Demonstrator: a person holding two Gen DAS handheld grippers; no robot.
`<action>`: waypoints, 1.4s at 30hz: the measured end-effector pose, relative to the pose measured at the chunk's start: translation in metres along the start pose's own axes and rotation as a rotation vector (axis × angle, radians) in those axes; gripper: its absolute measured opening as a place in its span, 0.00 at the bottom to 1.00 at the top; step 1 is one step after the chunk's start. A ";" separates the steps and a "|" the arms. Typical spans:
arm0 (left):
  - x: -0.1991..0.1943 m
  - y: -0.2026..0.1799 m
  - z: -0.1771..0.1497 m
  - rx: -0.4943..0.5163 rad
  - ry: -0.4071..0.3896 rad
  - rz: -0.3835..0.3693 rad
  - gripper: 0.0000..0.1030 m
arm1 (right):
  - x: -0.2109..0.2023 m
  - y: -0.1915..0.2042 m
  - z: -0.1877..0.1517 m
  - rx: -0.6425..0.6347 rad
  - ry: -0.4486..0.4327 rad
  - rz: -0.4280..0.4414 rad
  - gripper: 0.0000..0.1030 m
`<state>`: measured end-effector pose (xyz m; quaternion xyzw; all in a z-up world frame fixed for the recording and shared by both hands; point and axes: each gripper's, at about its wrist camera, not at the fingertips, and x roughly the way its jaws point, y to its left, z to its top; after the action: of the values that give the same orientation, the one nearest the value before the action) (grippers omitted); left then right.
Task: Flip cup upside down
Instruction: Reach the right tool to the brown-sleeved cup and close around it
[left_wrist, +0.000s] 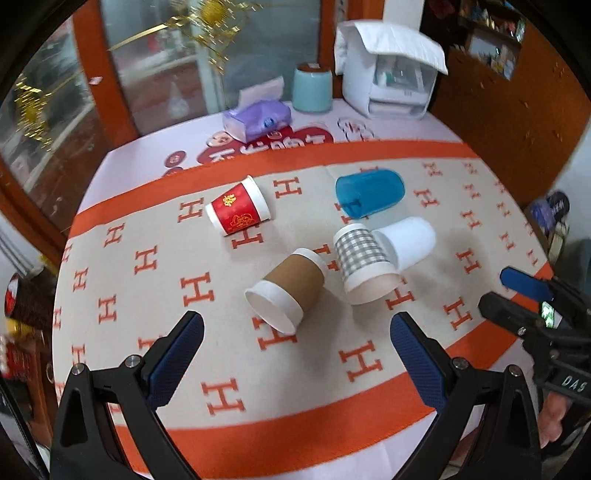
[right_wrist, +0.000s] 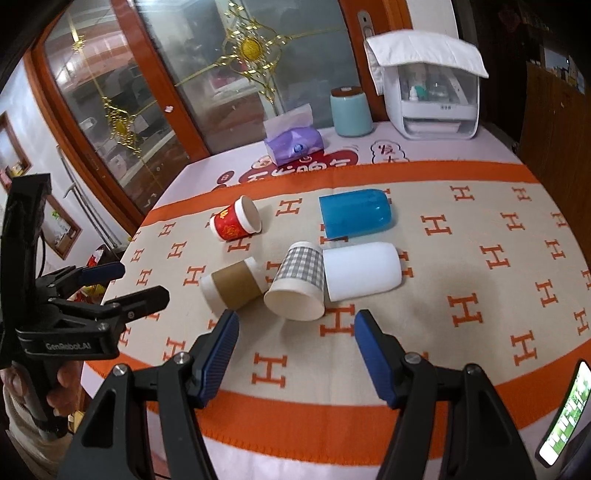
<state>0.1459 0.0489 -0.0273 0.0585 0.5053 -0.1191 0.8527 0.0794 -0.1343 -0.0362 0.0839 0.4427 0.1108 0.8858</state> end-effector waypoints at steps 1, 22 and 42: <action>0.007 0.002 0.005 0.016 0.012 -0.010 0.97 | 0.007 -0.001 0.005 0.012 0.013 0.010 0.63; 0.143 -0.020 0.039 0.385 0.326 0.025 0.86 | 0.109 -0.023 0.004 0.163 0.254 0.060 0.58; 0.151 -0.011 0.036 0.211 0.428 0.027 0.61 | 0.102 -0.039 -0.006 0.208 0.247 0.073 0.58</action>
<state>0.2433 0.0085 -0.1419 0.1779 0.6583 -0.1449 0.7169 0.1387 -0.1438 -0.1280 0.1770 0.5539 0.1062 0.8066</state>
